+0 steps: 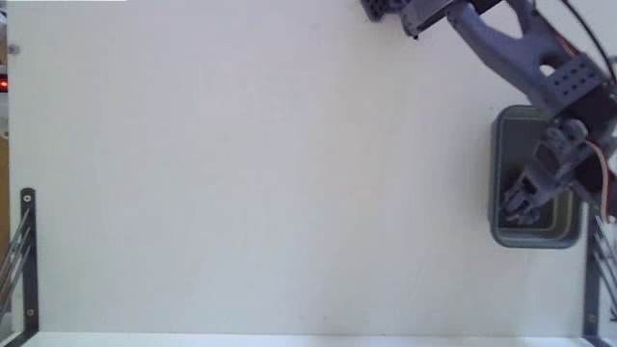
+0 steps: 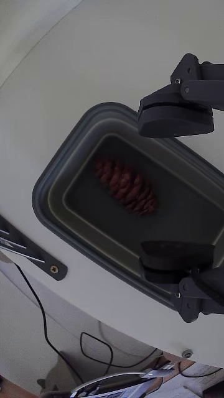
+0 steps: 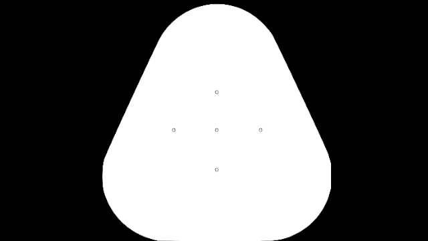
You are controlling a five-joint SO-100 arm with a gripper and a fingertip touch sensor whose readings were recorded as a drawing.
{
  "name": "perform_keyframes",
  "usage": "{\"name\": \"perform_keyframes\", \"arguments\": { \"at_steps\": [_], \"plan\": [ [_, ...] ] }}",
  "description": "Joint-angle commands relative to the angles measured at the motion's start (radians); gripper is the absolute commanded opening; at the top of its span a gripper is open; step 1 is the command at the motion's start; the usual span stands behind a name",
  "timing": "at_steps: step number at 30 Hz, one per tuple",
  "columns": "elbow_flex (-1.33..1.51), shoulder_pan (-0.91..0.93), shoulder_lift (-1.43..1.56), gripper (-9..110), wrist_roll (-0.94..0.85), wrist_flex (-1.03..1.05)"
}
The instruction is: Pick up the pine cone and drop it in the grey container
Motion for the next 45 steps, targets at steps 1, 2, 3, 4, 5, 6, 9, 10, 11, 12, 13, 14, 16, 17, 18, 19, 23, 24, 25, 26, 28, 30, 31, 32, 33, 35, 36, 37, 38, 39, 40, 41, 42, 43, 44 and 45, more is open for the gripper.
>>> {"name": "perform_keyframes", "arguments": {
  "at_steps": [1, 2, 3, 4, 5, 6, 9, 10, 11, 12, 13, 14, 16, 17, 18, 19, 23, 24, 25, 26, 28, 30, 31, 32, 33, 35, 36, 37, 38, 39, 40, 41, 42, 43, 44, 45],
  "plan": [
    [-0.011, 0.001, 0.048, 110, 0.003, 0.015],
    [-0.005, 0.006, 0.055, 110, 0.003, 0.015],
    [0.0, 0.009, 0.059, 110, 0.003, 0.015],
    [0.007, 0.015, 0.066, 110, 0.003, 0.015],
    [0.015, 0.021, 0.075, 110, 0.003, 0.015],
    [0.021, 0.025, 0.08, 110, 0.003, 0.015],
    [0.046, 0.045, 0.106, 110, 0.003, 0.015],
    [0.056, 0.052, 0.116, 110, 0.003, 0.015],
    [0.067, 0.061, 0.127, 110, 0.003, 0.015],
    [0.074, 0.066, 0.134, 110, 0.003, 0.015],
    [0.086, 0.075, 0.146, 110, 0.003, 0.015],
    [0.098, 0.084, 0.158, 110, 0.003, 0.015],
    [0.118, 0.1, 0.179, 110, 0.003, 0.016],
    [0.132, 0.111, 0.192, 110, 0.003, 0.016],
    [0.14, 0.117, 0.201, 110, 0.003, 0.016],
    [0.154, 0.128, 0.214, 110, 0.003, 0.016],
    [0.207, 0.168, 0.268, 110, 0.003, 0.016],
    [0.217, 0.176, 0.278, 110, 0.003, 0.016],
    [0.232, 0.188, 0.293, 110, 0.003, 0.016],
    [0.247, 0.199, 0.308, 110, 0.003, 0.016],
    [0.272, 0.219, 0.334, 110, 0.003, 0.016],
    [0.298, 0.238, 0.36, 110, 0.003, 0.016],
    [0.314, 0.25, 0.375, 110, 0.003, 0.017],
    [0.33, 0.263, 0.392, 110, 0.003, 0.017],
    [0.341, 0.271, 0.403, 110, 0.003, 0.017],
    [0.374, 0.297, 0.436, 110, 0.003, 0.017],
    [0.385, 0.305, 0.447, 110, 0.003, 0.017],
    [0.401, 0.317, 0.463, 110, 0.003, 0.017],
    [0.417, 0.33, 0.48, 110, 0.003, 0.017],
    [0.428, 0.338, 0.49, 110, 0.003, 0.017],
    [0.444, 0.35, 0.506, 110, 0.003, 0.017],
    [0.455, 0.359, 0.517, 110, 0.003, 0.017],
    [0.47, 0.371, 0.533, 110, 0.003, 0.017],
    [0.486, 0.383, 0.549, 110, 0.003, 0.017],
    [0.497, 0.391, 0.56, 110, 0.003, 0.018],
    [0.512, 0.403, 0.575, 110, 0.003, 0.018]
  ]
}}
